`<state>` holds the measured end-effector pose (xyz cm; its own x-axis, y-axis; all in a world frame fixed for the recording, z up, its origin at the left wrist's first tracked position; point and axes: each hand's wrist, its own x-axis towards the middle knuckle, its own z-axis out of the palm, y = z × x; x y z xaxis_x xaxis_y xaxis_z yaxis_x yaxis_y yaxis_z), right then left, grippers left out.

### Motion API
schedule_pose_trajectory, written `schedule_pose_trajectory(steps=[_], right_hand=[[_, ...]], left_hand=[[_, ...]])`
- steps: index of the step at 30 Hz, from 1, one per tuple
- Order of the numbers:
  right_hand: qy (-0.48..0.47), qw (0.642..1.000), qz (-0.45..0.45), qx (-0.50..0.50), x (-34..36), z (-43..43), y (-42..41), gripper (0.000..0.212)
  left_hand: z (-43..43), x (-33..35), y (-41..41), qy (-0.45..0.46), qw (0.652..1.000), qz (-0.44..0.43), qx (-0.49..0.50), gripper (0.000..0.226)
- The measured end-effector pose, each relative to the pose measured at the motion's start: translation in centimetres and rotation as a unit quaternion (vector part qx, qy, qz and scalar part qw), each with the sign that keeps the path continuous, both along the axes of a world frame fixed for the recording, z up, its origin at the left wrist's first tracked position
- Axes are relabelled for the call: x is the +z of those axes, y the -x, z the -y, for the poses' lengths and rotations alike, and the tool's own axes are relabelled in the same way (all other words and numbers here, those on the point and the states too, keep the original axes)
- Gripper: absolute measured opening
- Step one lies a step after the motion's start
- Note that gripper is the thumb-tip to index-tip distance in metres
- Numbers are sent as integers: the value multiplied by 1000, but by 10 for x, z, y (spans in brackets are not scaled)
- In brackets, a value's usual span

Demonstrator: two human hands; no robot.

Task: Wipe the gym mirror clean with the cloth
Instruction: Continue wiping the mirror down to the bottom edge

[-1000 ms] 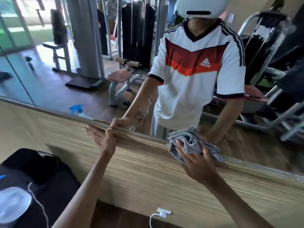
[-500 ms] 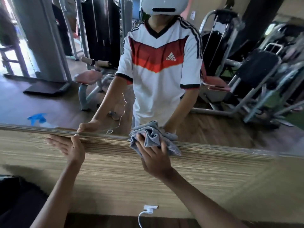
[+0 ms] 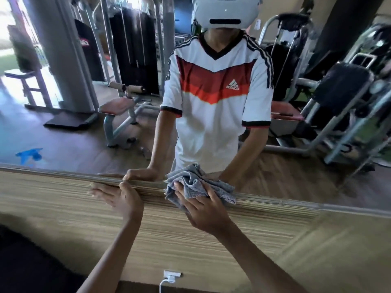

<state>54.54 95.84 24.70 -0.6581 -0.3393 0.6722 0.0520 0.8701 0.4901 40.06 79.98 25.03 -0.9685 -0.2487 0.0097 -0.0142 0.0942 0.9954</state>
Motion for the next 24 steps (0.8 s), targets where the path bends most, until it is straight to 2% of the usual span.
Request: schedule_pose_trajectory(steps=[4, 7, 11, 15, 18, 20, 24], right_hand=[[25, 999, -40, -23, -12, -83, -83, 58], [19, 995, -65, -70, -17, -139, -138, 53], [19, 989, -79, -126, -27, -181, -184, 52], [48, 985, -104, -132, -35, -167, -165, 51], [56, 991, -85, -88, -26, -127, -124, 52], [67, 994, -67, -50, -17, -92, -95, 48], [82, 995, -46, -14, -6, -57, -63, 49]], left_hand=[[-38, -9, -37, 18, 1000, 6, 7, 86], [-68, -8, -69, 14, 1000, 0, 3, 90], [-101, -10, -112, 28, 999, -3, -39, 94], [-114, -9, -132, 32, 996, 19, -75, 105], [-114, -2, -139, 27, 996, 18, -85, 103], [-113, 3, -139, 26, 996, 18, -85, 109], [-102, -17, -123, 99, 988, 25, -113, 104]])
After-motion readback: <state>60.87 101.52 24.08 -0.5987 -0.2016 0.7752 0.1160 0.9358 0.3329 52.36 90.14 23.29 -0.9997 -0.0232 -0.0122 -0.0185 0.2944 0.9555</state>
